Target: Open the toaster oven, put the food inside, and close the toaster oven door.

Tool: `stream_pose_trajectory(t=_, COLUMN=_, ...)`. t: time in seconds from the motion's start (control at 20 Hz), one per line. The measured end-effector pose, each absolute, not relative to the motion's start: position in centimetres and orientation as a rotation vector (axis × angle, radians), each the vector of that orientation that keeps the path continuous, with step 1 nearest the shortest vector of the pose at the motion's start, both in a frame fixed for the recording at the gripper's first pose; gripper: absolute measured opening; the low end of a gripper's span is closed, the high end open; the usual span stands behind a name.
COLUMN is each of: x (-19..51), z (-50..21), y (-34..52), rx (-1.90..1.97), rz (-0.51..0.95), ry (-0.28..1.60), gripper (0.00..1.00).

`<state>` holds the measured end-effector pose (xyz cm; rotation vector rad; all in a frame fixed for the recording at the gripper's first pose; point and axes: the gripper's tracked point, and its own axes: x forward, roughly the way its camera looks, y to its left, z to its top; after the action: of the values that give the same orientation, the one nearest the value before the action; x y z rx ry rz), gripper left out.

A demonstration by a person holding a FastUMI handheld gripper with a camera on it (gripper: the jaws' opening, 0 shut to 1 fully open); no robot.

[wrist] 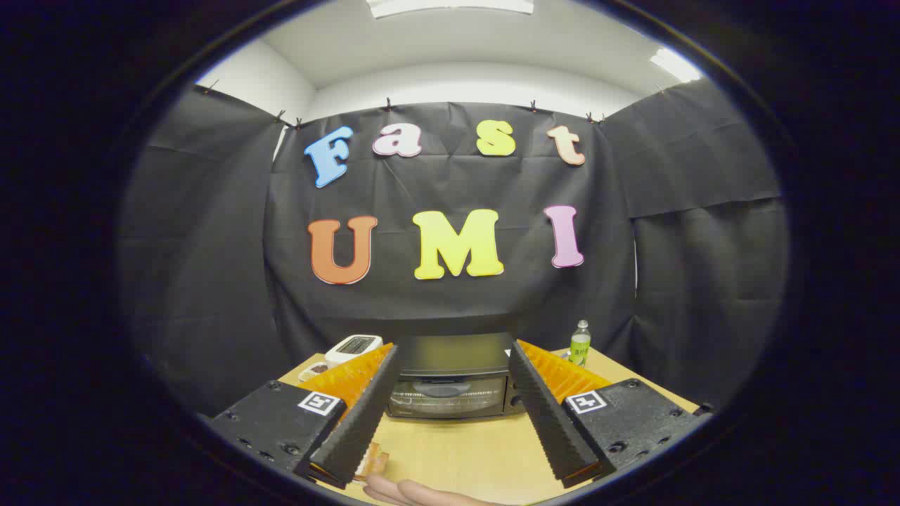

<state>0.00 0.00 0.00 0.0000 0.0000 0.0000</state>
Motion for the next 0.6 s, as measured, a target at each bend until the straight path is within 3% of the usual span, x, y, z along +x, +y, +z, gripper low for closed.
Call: stream_pose_trajectory(t=0.6, x=0.59, z=-0.76, y=-0.17, rx=-0.006, rz=-0.025, ry=0.013, gripper=1.00)
